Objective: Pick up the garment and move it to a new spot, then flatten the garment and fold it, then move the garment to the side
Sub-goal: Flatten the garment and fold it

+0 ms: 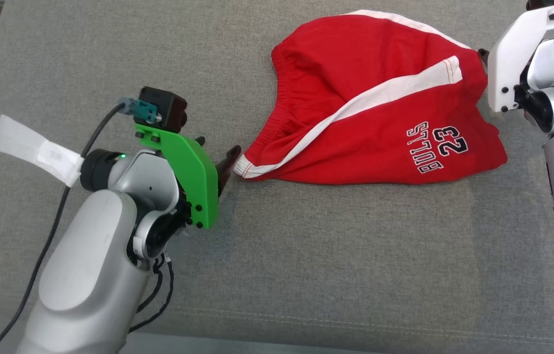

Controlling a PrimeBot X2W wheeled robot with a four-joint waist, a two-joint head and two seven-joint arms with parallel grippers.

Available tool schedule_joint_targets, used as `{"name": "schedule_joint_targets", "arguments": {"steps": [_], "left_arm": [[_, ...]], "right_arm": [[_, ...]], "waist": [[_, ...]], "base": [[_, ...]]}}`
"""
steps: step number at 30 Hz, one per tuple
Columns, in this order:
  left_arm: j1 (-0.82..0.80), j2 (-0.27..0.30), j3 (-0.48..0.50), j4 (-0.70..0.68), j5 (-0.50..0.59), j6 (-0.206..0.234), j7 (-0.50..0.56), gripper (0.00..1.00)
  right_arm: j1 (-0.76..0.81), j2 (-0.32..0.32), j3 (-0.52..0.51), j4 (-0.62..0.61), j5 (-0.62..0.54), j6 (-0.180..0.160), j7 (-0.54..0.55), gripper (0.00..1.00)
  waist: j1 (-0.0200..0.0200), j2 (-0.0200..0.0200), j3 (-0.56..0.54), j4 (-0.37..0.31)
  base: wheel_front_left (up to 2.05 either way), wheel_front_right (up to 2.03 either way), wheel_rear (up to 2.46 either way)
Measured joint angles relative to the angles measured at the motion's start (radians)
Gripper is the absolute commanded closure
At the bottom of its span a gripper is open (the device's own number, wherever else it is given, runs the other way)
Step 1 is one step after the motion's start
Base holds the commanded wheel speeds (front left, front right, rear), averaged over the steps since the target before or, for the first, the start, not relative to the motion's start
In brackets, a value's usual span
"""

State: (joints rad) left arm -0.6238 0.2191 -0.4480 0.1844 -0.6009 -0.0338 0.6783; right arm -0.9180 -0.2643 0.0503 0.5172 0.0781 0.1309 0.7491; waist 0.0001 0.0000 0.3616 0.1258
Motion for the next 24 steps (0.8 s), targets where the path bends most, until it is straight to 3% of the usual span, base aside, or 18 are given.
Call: {"name": "schedule_joint_targets", "arguments": {"steps": [6, 13, 14, 15, 16, 17, 21, 22, 23, 24], "left_arm": [[0.041, -0.004, -0.028, -0.052, -0.018, 0.009, 0.045, 0.0], [0.049, -0.025, -0.032, -0.004, -0.037, 0.004, 0.03, 0.0], [0.045, -0.026, -0.032, 0.005, -0.035, 0.003, 0.021, 0.09], [0.038, -0.026, -0.032, 0.016, -0.032, 0.003, 0.018, 0.28], [0.032, -0.027, -0.031, 0.025, -0.032, 0.002, 0.014, 0.33], [0.028, -0.028, -0.031, 0.032, -0.032, 0.002, 0.01, 0.5], [0.018, -0.034, -0.036, 0.059, -0.033, -0.006, 0.013, 0.65], [0.017, -0.034, -0.037, 0.063, -0.034, -0.007, 0.015, 0.64], [0.017, -0.035, -0.038, 0.065, -0.036, -0.01, 0.015, 0.71], [0.017, -0.036, -0.04, 0.068, -0.041, -0.011, 0.016, 0.84]], "right_arm": [[-0.008, -0.001, 0.002, 0.002, 0.007, 0.0, -0.002, 0.0], [-0.014, 0.004, 0.016, 0.001, 0.012, 0.0, -0.003, 0.0], [-0.016, 0.004, 0.02, 0.0, 0.013, 0.0, -0.005, 0.0], [-0.018, 0.004, 0.024, 0.0, 0.015, 0.0, -0.007, 0.0], [-0.02, 0.004, 0.025, -0.001, 0.016, 0.0, -0.007, 0.0], [-0.02, 0.002, 0.025, -0.001, 0.016, 0.0, -0.007, 0.0], [-0.021, -0.002, 0.03, -0.001, 0.016, 0.0, -0.005, 0.0], [-0.021, -0.001, 0.032, -0.001, 0.017, 0.0, -0.002, 0.0], [-0.021, -0.001, 0.034, -0.001, 0.018, 0.0, -0.001, 0.0], [-0.022, -0.001, 0.036, -0.001, 0.018, 0.0, -0.001, 0.0]], "waist": [[0.0, 0.0, 0.003, 0.0], [0.0, 0.0, 0.023, -0.012], [0.0, 0.0, 0.026, -0.013], [0.0, 0.0, 0.029, -0.015], [0.0, 0.0, 0.031, -0.017], [0.0, 0.0, 0.033, -0.018], [0.0, 0.0, 0.036, -0.021], [0.0, 0.0, 0.037, -0.021], [0.0, 0.0, 0.039, -0.021], [0.0, 0.0, 0.041, -0.02]], "base": [[0.0, 0.0, 0.0], [0.0, 0.0, 0.0], [0.0, 0.0, 0.0], [0.0, 0.0, 0.0], [0.0, 0.0, 0.0], [0.0, 0.0, 0.0], [0.0, 0.0, 0.0], [0.0, 0.0, 0.0], [0.0, 0.0, 0.0], [0.0, 0.0, 0.0]]}}
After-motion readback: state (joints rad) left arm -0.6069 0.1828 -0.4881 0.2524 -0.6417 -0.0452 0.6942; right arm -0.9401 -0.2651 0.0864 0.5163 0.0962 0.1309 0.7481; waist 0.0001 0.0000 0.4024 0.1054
